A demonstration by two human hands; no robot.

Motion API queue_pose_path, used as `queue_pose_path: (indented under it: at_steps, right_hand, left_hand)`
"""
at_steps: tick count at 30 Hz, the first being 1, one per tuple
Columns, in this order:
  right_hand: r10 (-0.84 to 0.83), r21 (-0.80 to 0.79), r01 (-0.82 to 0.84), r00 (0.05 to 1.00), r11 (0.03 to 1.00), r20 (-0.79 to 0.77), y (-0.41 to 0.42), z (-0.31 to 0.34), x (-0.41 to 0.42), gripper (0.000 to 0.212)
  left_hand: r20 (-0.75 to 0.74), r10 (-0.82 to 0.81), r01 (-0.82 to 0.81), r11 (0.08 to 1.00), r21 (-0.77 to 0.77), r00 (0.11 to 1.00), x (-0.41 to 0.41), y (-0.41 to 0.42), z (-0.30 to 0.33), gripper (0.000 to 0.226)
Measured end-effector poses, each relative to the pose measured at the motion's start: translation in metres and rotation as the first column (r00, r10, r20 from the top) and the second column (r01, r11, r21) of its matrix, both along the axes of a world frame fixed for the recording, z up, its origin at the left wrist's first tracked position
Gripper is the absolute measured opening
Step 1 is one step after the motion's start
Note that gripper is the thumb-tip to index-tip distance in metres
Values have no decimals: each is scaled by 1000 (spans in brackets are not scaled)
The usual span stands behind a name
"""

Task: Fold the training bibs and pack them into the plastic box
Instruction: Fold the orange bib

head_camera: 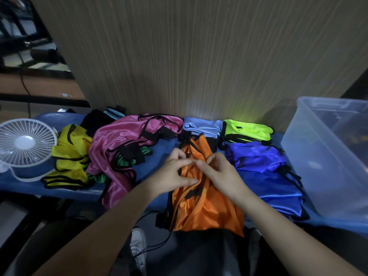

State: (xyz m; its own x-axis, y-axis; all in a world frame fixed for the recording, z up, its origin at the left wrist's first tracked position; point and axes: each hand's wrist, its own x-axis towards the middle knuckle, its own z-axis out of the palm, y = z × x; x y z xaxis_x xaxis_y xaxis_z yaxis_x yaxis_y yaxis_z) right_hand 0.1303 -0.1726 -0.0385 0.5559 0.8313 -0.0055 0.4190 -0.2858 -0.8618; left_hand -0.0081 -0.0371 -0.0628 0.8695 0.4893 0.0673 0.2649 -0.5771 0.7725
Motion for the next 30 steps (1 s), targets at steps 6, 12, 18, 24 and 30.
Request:
queue_pose_path:
  at_steps: [6,12,18,24,30]
  right_hand:
    - [-110,15,109,990,994,87,10,-3,0,29]
    - [-76,13,75,953,997,294,-5,9,9,61]
    - [-60,-14,76,871,997,488,-31,30,14,58]
    - [-138,-31,174,864,984,485,-48,32,20,35]
    - [-131,78,116,963,990,235,-53,27,25,16]
  left_hand:
    - [-28,0,1,1000,16,1000,0,-6,4,47]
    - [21,236,-234,971,-54,972,-4,10,3,34]
    - [-40,210,-213,970,-121,977,-4,9,12,54]
    - [-98,211,-231,928,-293,973,5,9,18,47]
    - [-50,75,-86,957,-279,996,21,-6,16,60]
